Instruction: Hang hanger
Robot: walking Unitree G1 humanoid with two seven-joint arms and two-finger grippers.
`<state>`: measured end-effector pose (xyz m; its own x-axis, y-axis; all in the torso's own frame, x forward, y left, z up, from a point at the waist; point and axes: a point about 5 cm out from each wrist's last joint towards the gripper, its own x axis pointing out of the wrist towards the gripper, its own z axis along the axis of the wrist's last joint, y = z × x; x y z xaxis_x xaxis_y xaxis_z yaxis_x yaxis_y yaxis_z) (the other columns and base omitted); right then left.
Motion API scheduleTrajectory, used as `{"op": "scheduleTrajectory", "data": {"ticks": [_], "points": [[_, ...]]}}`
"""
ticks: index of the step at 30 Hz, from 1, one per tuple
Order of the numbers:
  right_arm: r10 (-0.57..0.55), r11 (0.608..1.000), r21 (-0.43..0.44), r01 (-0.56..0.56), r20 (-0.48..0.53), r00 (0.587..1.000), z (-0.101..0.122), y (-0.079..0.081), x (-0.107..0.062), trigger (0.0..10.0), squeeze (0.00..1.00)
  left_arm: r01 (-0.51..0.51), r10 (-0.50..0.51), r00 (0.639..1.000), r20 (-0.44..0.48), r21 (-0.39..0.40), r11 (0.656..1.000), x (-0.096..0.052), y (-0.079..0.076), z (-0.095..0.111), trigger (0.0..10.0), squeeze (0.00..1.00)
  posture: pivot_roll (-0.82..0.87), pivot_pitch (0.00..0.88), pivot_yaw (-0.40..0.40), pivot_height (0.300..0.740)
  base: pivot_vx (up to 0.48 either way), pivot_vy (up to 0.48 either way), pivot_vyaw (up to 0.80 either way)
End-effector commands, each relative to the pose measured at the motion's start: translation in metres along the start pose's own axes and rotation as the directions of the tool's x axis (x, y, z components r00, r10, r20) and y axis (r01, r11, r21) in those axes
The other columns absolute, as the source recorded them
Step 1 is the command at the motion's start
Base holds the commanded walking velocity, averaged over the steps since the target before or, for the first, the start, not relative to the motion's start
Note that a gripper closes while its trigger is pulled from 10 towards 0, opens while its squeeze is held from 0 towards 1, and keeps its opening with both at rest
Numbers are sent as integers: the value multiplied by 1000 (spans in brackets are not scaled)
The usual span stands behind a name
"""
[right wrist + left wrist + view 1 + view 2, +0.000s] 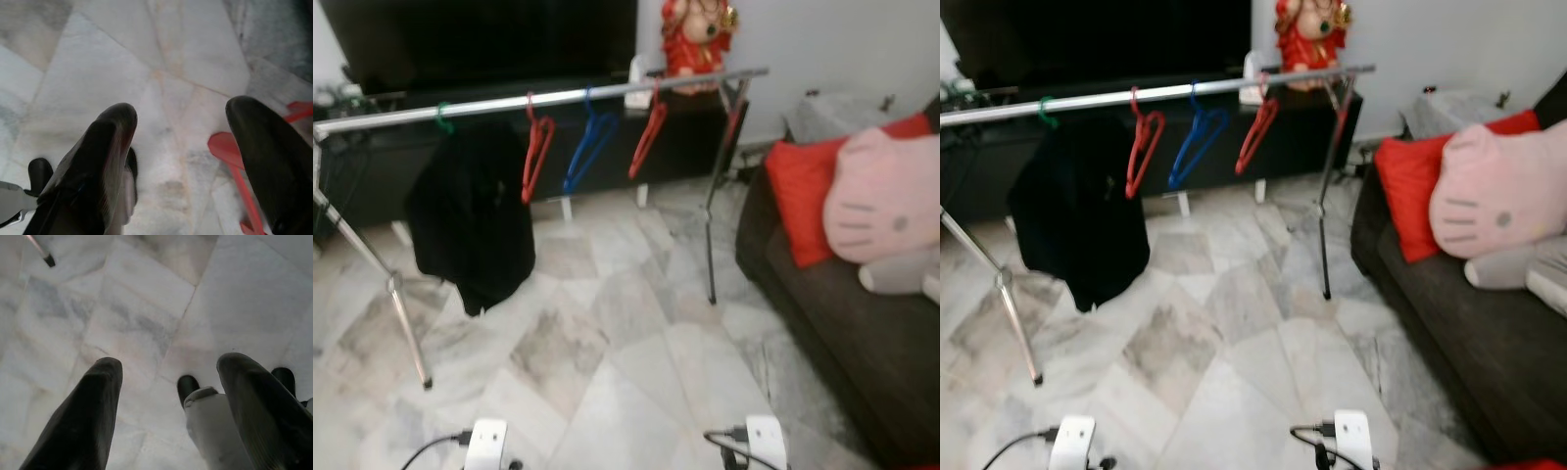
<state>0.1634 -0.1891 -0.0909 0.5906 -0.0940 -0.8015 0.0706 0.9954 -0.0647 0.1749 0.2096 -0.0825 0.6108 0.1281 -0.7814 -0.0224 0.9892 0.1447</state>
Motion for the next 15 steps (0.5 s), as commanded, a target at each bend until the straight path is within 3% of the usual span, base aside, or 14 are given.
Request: {"op": "scheduleTrajectory", "data": {"ticks": [1, 5, 10, 15], "points": [[-6, 1000, 5, 6, -20, 1000, -5, -2, -1, 10000, 0, -7, 7, 1000, 1, -1, 1000, 0, 2, 0, 10000, 0, -57, 0, 1, 740, 0, -341, -719], [-7, 1000, 5, 7, -23, 1000, -6, -3, -1, 10000, 0, -15, 15, 1000, 2, -26, 1000, 0, 3, 0, 10000, 0, -56, 0, 0, 740, 0, -85, -719], [-8, 1000, 6, 8, -25, 1000, -7, -5, -2, 10000, 0, -9, 9, 1000, 3, -2, 1000, 0, 2, 0, 10000, 0, -56, 0, 1, 740, 0, 0, -719], [-17, 1000, 8, 17, -31, 999, -10, -14, -3, 10000, 0, -17, 17, 1000, -1, -27, 999, 0, 2, -1, 10000, 0, -56, 0, -1, 740, 0, -160, -719]]}}
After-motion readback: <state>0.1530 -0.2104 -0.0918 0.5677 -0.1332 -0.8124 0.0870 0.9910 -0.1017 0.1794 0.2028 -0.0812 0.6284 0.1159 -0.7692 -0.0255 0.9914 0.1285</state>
